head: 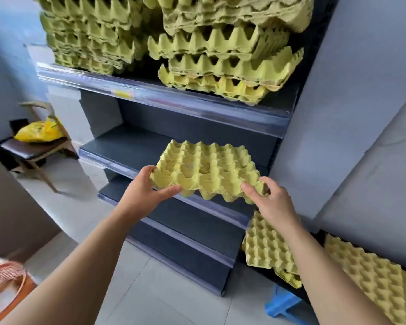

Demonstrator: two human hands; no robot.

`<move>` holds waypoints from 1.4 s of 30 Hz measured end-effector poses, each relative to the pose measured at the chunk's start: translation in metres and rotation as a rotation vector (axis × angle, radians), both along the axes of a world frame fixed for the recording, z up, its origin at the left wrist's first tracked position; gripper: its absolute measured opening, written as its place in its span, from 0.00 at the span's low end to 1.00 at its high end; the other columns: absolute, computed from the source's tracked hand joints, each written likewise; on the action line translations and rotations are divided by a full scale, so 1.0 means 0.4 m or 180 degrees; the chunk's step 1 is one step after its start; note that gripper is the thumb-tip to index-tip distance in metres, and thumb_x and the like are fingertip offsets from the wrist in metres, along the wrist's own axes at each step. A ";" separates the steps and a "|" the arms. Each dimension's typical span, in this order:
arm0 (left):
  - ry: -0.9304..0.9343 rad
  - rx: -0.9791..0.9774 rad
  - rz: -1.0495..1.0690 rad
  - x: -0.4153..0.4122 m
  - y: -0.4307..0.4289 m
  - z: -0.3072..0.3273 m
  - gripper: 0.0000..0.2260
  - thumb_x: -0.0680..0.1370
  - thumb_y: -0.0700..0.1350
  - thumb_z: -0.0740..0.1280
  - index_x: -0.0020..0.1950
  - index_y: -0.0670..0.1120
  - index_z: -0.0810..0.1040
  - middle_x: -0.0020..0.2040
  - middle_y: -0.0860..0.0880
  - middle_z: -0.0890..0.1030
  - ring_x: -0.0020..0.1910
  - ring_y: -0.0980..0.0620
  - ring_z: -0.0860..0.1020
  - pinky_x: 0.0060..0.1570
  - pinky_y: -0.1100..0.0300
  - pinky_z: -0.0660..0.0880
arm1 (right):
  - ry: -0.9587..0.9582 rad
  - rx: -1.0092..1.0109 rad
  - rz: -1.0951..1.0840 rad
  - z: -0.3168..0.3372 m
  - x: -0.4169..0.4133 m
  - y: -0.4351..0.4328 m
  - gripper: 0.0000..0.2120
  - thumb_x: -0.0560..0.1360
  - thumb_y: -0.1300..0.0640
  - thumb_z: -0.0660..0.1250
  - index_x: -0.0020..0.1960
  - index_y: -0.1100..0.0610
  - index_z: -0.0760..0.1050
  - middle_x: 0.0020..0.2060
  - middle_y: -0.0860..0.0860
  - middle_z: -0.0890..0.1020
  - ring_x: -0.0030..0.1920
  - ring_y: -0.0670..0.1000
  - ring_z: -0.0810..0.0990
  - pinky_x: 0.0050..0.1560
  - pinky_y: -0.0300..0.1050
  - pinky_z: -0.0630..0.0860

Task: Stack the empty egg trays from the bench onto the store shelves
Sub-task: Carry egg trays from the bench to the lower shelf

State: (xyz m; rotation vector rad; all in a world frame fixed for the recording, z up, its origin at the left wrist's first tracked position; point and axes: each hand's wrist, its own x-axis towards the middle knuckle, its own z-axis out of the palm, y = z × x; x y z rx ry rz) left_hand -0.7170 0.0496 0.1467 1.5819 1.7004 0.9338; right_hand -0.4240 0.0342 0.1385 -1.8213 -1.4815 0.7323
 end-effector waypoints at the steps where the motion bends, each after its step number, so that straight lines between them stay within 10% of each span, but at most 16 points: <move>1: 0.0006 -0.0051 0.0048 -0.038 0.012 -0.003 0.34 0.65 0.61 0.76 0.64 0.51 0.69 0.48 0.57 0.79 0.44 0.61 0.78 0.40 0.66 0.71 | -0.0022 -0.0018 0.0032 -0.005 -0.037 0.020 0.42 0.64 0.24 0.61 0.69 0.48 0.65 0.61 0.52 0.74 0.57 0.51 0.74 0.58 0.49 0.72; 29: 0.0051 -0.0848 0.0191 -0.756 0.739 -0.239 0.36 0.63 0.58 0.80 0.65 0.45 0.72 0.55 0.50 0.80 0.53 0.49 0.79 0.57 0.52 0.75 | -0.0077 -0.0573 -0.0053 -0.212 -0.767 0.699 0.39 0.66 0.31 0.67 0.71 0.49 0.63 0.61 0.56 0.69 0.60 0.56 0.71 0.60 0.52 0.72; 36: 0.0446 -0.0857 -0.0414 -0.905 0.952 -0.298 0.27 0.67 0.56 0.77 0.60 0.45 0.76 0.51 0.46 0.81 0.44 0.47 0.79 0.32 0.62 0.70 | -0.0093 -0.0773 -0.0559 -0.278 -0.942 0.803 0.41 0.66 0.30 0.66 0.71 0.50 0.63 0.59 0.57 0.71 0.61 0.57 0.71 0.62 0.54 0.70; 42: 0.0462 -0.0952 -0.0606 -1.009 1.075 -0.364 0.34 0.58 0.61 0.77 0.58 0.47 0.75 0.53 0.43 0.79 0.44 0.46 0.78 0.39 0.57 0.73 | -0.0220 -0.0993 -0.0581 -0.328 -1.063 0.865 0.40 0.69 0.32 0.65 0.74 0.50 0.59 0.63 0.58 0.69 0.63 0.58 0.69 0.64 0.54 0.68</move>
